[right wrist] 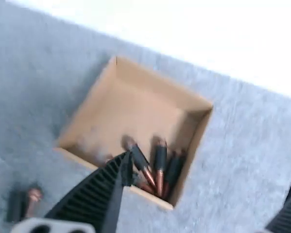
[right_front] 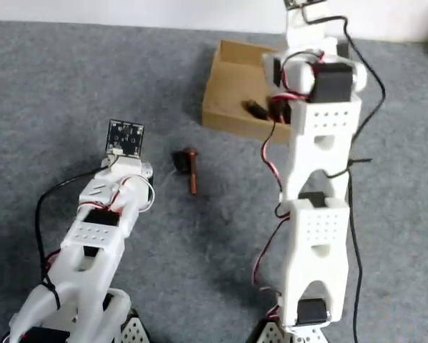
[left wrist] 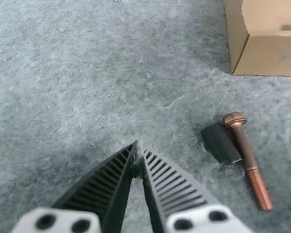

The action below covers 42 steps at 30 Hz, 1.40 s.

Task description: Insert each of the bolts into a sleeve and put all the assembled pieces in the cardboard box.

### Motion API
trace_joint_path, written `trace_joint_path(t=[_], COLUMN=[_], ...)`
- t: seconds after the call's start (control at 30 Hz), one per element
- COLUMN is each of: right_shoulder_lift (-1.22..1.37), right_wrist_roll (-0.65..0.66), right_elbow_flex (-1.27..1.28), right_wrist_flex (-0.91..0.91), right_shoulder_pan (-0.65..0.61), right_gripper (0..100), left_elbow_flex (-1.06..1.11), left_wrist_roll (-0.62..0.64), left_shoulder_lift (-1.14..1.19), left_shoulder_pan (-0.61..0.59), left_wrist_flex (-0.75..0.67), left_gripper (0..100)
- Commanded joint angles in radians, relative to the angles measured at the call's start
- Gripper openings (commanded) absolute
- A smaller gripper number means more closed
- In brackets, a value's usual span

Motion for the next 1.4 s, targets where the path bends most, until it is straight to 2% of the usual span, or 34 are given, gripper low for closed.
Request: trace_joint_path(t=[0.0, 0.17, 0.3, 0.4, 0.57, 0.67, 0.73, 0.83, 1.0, 1.23, 1.37], right_shoulder_lift=[-0.228, -0.598, -0.875, -1.027, -1.176, -1.182, -1.168, -1.110, -0.938, -0.576, -0.409], right_wrist_roll=[-0.061, -0.153, -0.190, -0.114, -0.075, -0.075, -0.078, -0.080, -0.080, -0.077, -0.080], right_elbow_flex=[0.087, 0.515, 0.964, 1.342, 1.960, 2.244, 2.342, 2.427, 2.353, 2.003, 1.785], right_wrist_flex=[0.028, 0.027, -0.016, -0.170, -0.526, -0.730, -0.868, -1.015, -1.104, -1.033, -0.969], right_shoulder_pan=[-0.068, -0.228, -0.424, -0.499, -0.498, -0.503, -0.506, -0.519, -0.521, -0.521, -0.539], right_gripper=[42.9, 42.9, 42.9, 42.9, 42.9, 42.9, 42.9, 42.9, 42.9, 42.8, 42.8], left_elbow_flex=[-0.050, -0.050, -0.050, -0.048, -0.048, -0.050, -0.050, -0.050, -0.051, -0.051, -0.051], left_wrist_roll=[0.006, 0.008, 0.009, 0.009, 0.009, 0.009, 0.009, 0.028, 0.184, 0.189, 0.193], left_shoulder_lift=[-0.007, -0.008, -0.010, -0.012, -0.013, -0.013, -0.013, -0.013, -0.007, -0.010, -0.015], left_shoulder_pan=[-0.015, -0.016, -0.018, -0.018, -0.019, -0.019, -0.019, -0.047, -0.142, -0.156, -0.213], left_wrist_flex=[-0.003, -0.003, -0.003, -0.003, -0.003, -0.003, -0.003, -0.003, -0.003, -0.003, -0.003], left_gripper=[1, 1, 1, 1, 1, 1, 1, 1, 1, 1, 1])
